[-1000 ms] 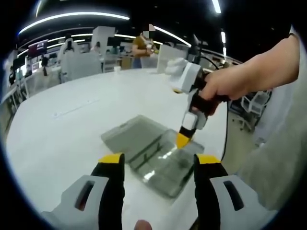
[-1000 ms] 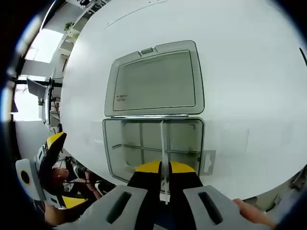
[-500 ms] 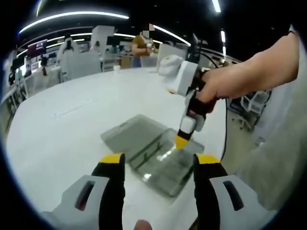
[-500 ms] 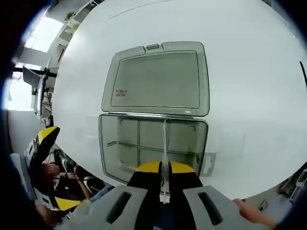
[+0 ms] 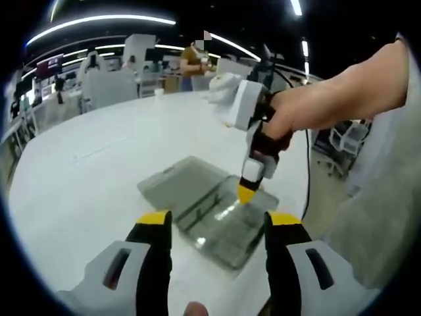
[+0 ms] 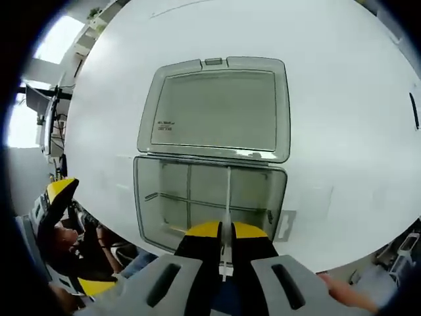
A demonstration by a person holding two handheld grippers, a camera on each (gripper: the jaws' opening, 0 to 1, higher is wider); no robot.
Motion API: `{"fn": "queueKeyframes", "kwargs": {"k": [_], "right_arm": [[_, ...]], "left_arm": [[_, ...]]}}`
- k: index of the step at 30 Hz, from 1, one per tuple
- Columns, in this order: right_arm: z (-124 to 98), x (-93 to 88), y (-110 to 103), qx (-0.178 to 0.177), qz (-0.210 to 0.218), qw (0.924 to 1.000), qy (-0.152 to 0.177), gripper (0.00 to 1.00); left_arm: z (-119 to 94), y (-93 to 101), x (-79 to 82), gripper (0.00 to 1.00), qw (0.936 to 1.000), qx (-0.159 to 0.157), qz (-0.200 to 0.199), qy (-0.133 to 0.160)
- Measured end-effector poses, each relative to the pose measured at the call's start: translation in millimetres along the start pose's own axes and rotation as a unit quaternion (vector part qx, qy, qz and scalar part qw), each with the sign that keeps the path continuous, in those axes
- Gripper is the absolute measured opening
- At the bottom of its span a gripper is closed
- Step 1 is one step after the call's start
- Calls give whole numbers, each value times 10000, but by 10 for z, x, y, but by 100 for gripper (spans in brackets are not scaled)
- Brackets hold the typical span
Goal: Insert the divider into the dual guide fixture by aligning both edges with the guide slots and pushing it downward to the bottom, including one-sided entry, uneven engagement, binding, and posture correction.
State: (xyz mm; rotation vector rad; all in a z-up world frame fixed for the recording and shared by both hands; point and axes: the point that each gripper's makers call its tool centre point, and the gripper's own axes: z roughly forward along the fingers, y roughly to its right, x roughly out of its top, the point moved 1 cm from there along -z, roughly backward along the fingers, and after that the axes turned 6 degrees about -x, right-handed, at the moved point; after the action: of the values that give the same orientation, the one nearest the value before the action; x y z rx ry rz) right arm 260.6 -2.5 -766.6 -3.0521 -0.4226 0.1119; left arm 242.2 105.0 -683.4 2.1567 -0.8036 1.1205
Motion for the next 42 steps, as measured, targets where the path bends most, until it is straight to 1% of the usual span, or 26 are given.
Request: {"fn": "queueKeyframes", "kwargs": {"k": [11, 22, 27, 31, 42], "right_arm": [[-36, -5, -35, 111, 100, 9999, -76, 0], [-6, -9, -42, 86, 3, 9999, -64, 0], [-32, 11, -14, 17, -51, 10000, -77, 0], [-25, -13, -19, 77, 44, 9999, -78, 0], [-34, 6, -15, 99, 58, 9999, -103, 0]], "left_arm": [[-12, 26, 24, 54, 10000, -8, 23, -5], [-23, 32, 40, 54, 10000, 4, 49, -7], [-30, 33, 45, 54, 10000, 8, 37, 7], [-23, 38, 51, 54, 10000, 4, 26, 22], [-13, 38, 64, 54, 10000, -5, 25, 33]]}}
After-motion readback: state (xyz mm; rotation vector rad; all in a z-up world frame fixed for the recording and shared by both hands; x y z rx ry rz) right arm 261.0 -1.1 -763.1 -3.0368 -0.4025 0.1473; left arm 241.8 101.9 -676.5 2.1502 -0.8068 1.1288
